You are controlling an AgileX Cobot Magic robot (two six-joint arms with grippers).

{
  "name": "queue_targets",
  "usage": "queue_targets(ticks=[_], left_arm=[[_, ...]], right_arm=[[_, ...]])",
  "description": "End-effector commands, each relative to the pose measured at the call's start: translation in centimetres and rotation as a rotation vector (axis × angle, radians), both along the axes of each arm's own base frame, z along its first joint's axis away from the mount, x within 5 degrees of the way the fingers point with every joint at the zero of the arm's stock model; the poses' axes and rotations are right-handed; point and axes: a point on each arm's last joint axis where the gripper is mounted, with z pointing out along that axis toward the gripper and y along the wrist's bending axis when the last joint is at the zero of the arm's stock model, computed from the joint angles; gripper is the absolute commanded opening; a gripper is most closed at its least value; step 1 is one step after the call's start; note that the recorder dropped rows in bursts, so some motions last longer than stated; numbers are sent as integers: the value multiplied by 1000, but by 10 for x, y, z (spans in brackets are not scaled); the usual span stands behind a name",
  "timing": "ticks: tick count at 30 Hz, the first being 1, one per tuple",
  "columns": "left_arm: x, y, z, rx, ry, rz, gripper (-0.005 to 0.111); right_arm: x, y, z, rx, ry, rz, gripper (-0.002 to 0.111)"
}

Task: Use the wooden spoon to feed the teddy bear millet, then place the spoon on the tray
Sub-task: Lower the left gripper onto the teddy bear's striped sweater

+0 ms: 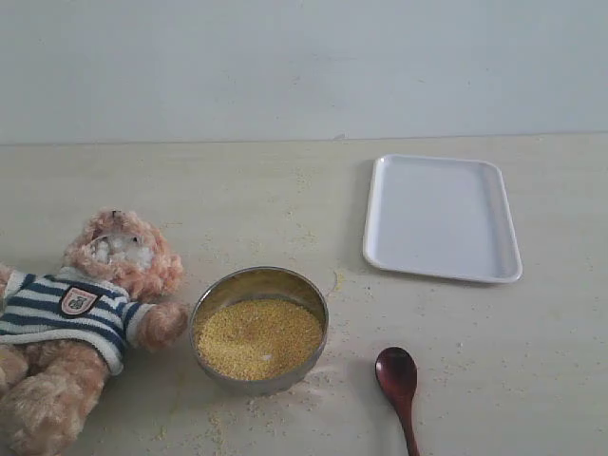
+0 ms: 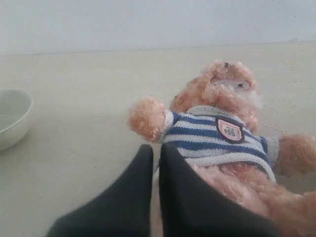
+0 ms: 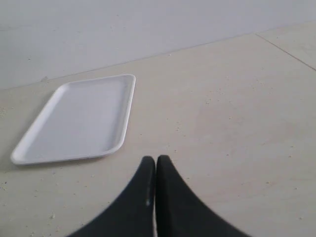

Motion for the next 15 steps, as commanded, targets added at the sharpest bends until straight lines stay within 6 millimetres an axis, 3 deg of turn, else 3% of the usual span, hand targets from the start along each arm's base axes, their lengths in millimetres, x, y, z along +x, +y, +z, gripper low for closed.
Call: queue_targets(ticks=[1,4,5,6,8,10,15], left_arm=[[0,2,3,103,-24,-6,5],[0,4,4,260,-29,-21,5],[1,4,10,209,-95,-4,5],[3,1,18,-163,-186,40,5],[3,3,27,-506,-293,97,5],[3,4,30,-638,-320,117,5],[-1,16,46,-703,-484,213,5]], right_arm=[[0,0,1,-3,-9,2,0],[0,0,1,-3,-9,2,0],[0,0,1,-3,-9,2,0],[0,0,1,-3,-9,2,0],[0,0,1,-3,-9,2,0],[0,0,1,-3,-9,2,0],[0,0,1,-3,-9,2,0]])
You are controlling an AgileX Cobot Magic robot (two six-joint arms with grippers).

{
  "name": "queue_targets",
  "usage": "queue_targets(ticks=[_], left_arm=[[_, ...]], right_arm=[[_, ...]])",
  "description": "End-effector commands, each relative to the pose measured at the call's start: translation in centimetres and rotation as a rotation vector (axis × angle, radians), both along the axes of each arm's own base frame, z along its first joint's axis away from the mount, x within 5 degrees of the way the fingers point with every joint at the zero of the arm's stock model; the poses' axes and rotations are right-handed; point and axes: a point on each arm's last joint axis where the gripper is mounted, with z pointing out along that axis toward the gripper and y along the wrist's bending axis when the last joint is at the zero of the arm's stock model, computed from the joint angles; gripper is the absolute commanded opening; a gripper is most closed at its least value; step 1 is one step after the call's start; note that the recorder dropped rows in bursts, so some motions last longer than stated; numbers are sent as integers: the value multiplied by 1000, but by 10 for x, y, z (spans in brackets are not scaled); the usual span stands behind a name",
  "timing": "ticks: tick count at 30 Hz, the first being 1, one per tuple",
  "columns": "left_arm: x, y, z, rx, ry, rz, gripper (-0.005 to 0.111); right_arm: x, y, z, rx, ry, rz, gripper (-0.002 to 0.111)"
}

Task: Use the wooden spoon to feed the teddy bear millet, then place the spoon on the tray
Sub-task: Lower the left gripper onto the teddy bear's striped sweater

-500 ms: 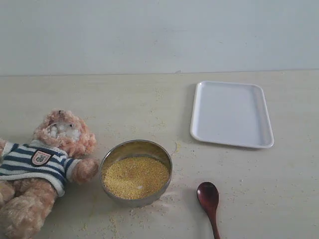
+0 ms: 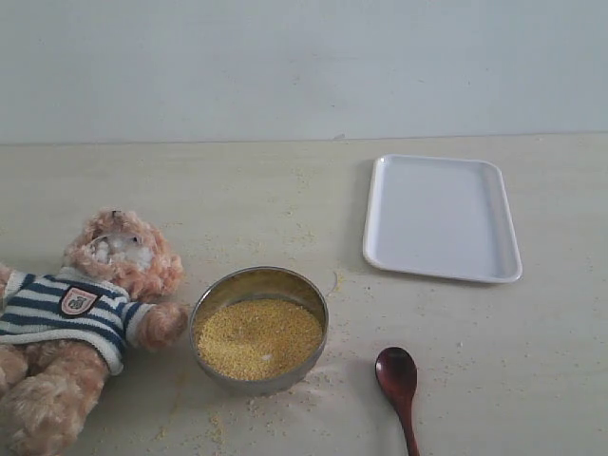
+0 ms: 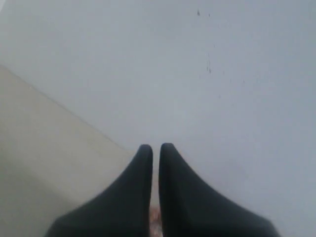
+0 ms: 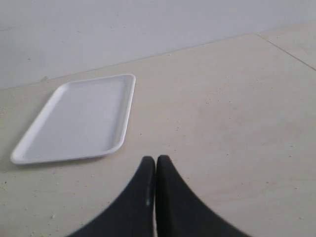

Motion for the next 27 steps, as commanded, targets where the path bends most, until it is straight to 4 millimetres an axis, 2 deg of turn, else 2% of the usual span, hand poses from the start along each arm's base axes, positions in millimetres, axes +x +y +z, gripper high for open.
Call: queue_targets(ticks=[1,3,5,9,11,13,16,18,20,22,23,24,27], left_arm=[[-4,6,23,-10,-104,72,5],[4,0,39,98,-19,2,5],[21,-7,52,187,142,-101,5],[87,-15,74,336,517,-336,5],[119,-21,75,400,685,-529,5],[150,-25,72,369,831,-690,5],[179,-20,67,312,921,-741,5],[185,-8,64,287,939,-702,5],[182,17,55,305,991,-622,5],[181,31,42,223,971,-613,5],[180,29,38,210,942,-672,5],[178,29,24,182,917,-787,5],[174,38,0,130,1000,-798,5]], right_arm=[[0,0,1,-3,-9,2,0],[0,0,1,-3,-9,2,0],[0,0,1,-3,-9,2,0],[0,0,1,-3,-9,2,0],[0,0,1,-3,-9,2,0],[0,0,1,-3,-9,2,0],[0,0,1,-3,-9,2,0],[0,0,1,-3,-9,2,0],[0,0,1,-3,-9,2,0],[0,0,1,-3,-9,2,0],[0,0,1,-3,-9,2,0],[0,0,1,-3,-9,2,0],[0,0,1,-3,-9,2,0]])
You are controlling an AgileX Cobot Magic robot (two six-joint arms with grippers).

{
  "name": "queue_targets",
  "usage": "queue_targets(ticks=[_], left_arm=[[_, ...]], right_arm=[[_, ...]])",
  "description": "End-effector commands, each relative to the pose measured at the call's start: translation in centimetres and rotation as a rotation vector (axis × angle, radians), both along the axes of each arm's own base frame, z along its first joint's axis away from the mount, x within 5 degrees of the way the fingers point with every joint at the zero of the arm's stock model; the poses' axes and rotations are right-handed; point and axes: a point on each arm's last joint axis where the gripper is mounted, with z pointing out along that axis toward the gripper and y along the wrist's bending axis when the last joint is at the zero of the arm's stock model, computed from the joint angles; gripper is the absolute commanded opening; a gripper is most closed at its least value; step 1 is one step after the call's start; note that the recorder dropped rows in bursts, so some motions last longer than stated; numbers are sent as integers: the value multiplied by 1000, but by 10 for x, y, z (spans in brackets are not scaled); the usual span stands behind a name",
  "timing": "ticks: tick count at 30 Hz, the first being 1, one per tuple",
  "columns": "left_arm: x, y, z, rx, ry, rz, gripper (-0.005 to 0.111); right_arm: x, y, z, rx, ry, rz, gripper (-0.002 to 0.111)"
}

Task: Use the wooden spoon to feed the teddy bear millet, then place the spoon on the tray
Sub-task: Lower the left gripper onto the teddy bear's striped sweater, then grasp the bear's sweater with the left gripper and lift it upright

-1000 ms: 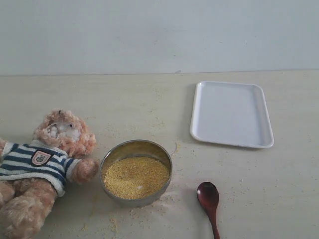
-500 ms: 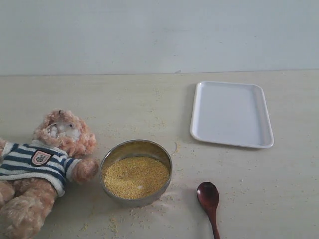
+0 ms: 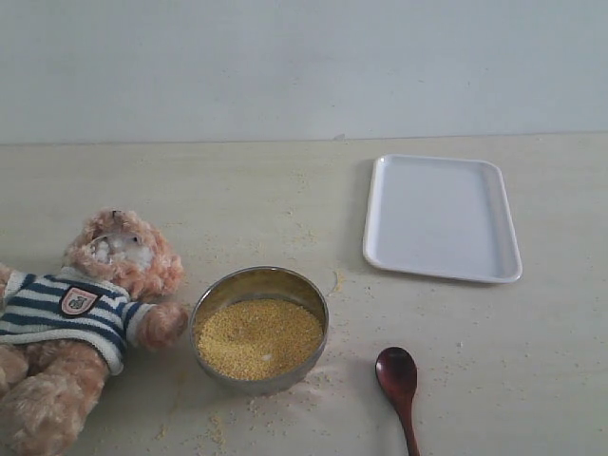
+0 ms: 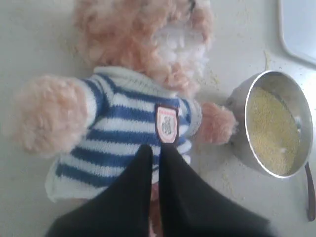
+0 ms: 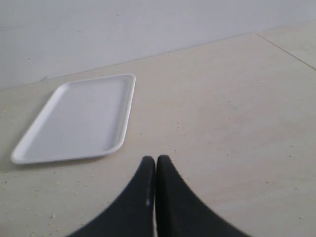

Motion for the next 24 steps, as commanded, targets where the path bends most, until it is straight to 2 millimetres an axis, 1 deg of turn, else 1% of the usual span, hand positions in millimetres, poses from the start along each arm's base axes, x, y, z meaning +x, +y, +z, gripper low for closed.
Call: queue_targets(ticks=[1,3,5,6,7,8,9,10,11,12,14,15,16,20,24], left_arm=[[-1,9,-22,-13,44,17,5],[1,11,-21,15,3,11,5],[1,12,-22,59,-29,-52,5],[0,13,-23,77,-29,-66,10],[-1,13,-26,88,-19,-71,17],[-4,14,-32,116,1,-83,32],[-8,15,-36,151,16,-99,43],[-11,18,-44,207,16,-109,63],[-11,19,-47,230,1,-94,75],[-11,20,-50,231,-17,-46,86],[-9,18,-52,171,-38,78,101],[-8,17,-54,141,-45,129,106],[-8,17,-56,127,-47,152,110],[-8,15,-68,95,-29,137,111],[-1,10,-82,-34,-10,148,111]], right_arm=[[0,0,1,-3,-11,2,0],[0,0,1,-3,-11,2,0],[0,0,1,-3,-11,2,0],[0,0,1,-3,-11,2,0],[0,0,1,-3,-11,2,0],[0,0,1,-3,-11,2,0],[0,0,1,-3,-11,2,0],[0,0,1,-3,-11,2,0],[0,0,1,-3,-11,2,0],[0,0,1,-3,-11,2,0],[0,0,1,-3,-11,2,0],[0,0,1,-3,-11,2,0],[0,0,1,-3,-11,2,0],[0,0,1,-3,-11,2,0],[0,0,1,-3,-11,2,0]])
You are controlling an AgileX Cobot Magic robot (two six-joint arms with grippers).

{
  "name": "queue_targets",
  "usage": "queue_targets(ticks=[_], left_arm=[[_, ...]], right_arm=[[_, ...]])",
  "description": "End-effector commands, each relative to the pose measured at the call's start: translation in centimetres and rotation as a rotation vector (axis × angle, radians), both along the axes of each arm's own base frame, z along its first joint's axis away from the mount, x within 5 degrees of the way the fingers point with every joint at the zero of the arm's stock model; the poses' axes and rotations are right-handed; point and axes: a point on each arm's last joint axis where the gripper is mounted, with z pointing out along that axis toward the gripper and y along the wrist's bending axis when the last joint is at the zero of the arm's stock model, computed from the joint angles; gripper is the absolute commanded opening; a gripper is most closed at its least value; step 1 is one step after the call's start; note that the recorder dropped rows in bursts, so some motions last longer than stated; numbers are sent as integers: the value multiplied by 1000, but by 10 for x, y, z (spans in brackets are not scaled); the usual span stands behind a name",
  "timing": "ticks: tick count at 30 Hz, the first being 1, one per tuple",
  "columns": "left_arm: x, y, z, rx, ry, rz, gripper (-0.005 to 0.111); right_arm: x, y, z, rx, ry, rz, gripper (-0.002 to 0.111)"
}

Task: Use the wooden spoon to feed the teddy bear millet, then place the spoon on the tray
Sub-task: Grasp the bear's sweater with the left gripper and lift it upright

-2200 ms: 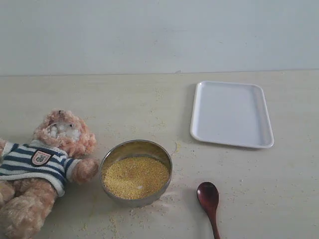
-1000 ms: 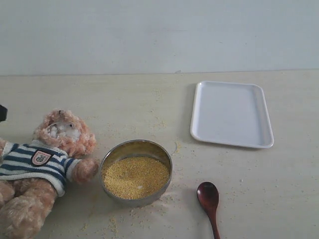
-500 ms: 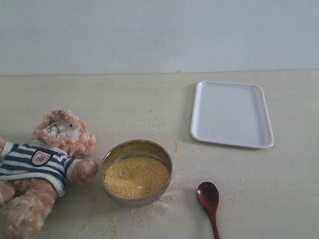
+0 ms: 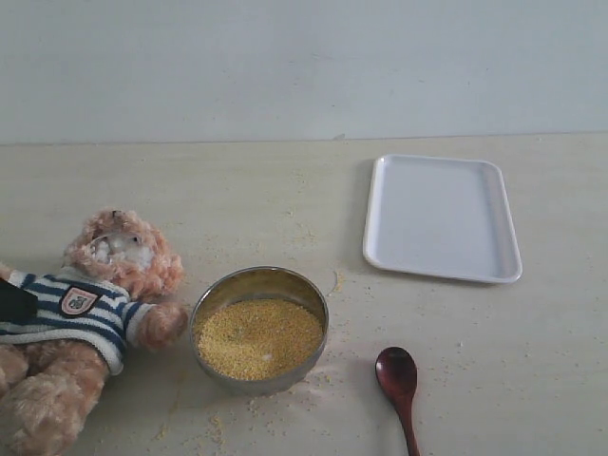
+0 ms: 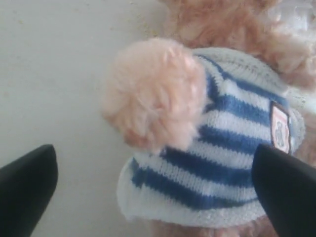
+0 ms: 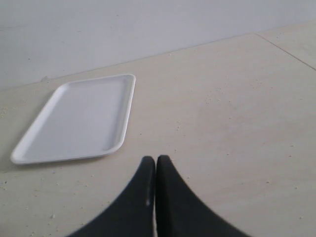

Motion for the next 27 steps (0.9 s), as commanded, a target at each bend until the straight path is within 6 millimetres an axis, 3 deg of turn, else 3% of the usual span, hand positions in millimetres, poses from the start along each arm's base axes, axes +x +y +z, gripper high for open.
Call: queue_targets(ticks=[1,8,22,24,27], left_arm=[[8,-5,-13,-138,-10,9,111],[15,-6,-32,-216,10,19,111],[25,-9,-46,-363,46,42,110],[25,-11,-50,-399,64,36,103],[28,-12,-55,-468,109,66,81]], right_arm=[[0,0,1,-3,-11,2,0],[0,0,1,-3,-11,2,0],[0,0,1,-3,-11,2,0],[0,0,1,-3,-11,2,0],[0,0,1,-3,-11,2,0]])
